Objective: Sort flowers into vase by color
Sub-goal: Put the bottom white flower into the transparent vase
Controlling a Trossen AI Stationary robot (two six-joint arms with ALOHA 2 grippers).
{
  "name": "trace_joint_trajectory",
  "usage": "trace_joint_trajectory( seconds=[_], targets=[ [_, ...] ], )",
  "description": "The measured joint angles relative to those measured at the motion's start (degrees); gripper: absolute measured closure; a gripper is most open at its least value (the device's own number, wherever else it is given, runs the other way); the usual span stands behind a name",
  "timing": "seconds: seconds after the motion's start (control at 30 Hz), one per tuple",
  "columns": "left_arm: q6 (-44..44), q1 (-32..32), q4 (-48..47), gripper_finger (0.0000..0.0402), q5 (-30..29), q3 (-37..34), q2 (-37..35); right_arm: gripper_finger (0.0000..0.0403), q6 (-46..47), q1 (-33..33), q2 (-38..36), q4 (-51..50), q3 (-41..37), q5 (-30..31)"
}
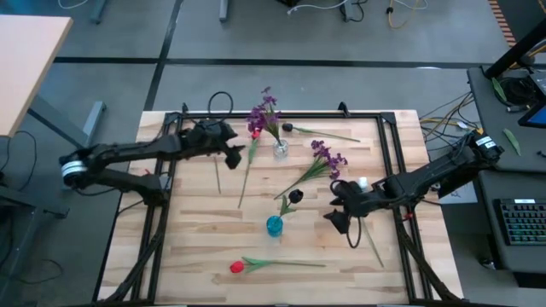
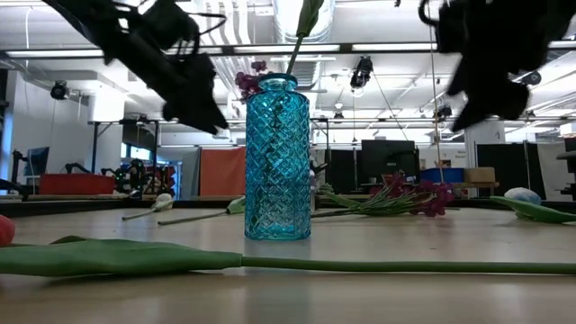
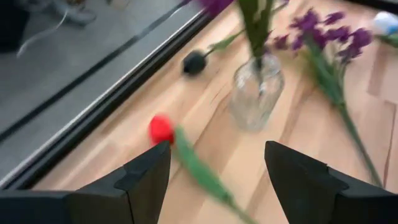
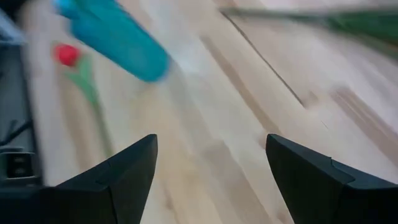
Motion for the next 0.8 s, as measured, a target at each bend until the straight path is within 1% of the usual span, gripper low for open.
trace_joint_trajectory(
  seconds=[0.1, 0.17, 0.23, 0.33, 0.47, 0.53, 0.67, 0.8],
  targets=[
    [-4.60, -2.10, -3.92, 0.0157, -0.01, -1.45, -4.78, 0.0113, 7.72, 0.00, 0.02, -8.66, 0.00, 0.16],
    [-7.84, -4.69, -3.86, 0.0157, 0.00, -3.83, -7.79, 0.0113, 13.58, 0.00, 0.04, -15.65, 0.00, 0.07],
    [-11.93, -8.14, -2.21, 0.0157, -0.76, -6.89, -10.72, 0.0113, 19.79, 0.00, 0.04, -23.10, 0.00, -0.14],
    [-17.25, -15.01, 4.91, 0.0157, -3.62, -11.97, -13.94, 0.0113, 26.19, 0.00, 0.04, -31.46, -0.10, -0.05],
    [-20.53, -24.85, 15.62, 0.0157, -8.88, -17.31, -15.30, 0.0114, 28.59, -0.02, 0.09, -31.16, -2.17, 0.04],
    [-22.02, -29.42, 18.78, 0.0157, -12.70, -18.40, -15.24, 0.0118, 30.21, -0.02, 0.09, -30.02, -3.51, -0.17],
    [-24.64, -38.12, 19.77, 0.0157, -22.54, -18.74, -14.10, 0.0134, 33.07, 0.00, 0.09, -27.49, -7.28, -2.84],
    [-25.81, -44.70, 19.78, 0.0157, -30.11, -17.82, -12.27, 0.0163, 33.99, 0.00, 0.10, -20.60, -11.54, -5.06]
  ],
)
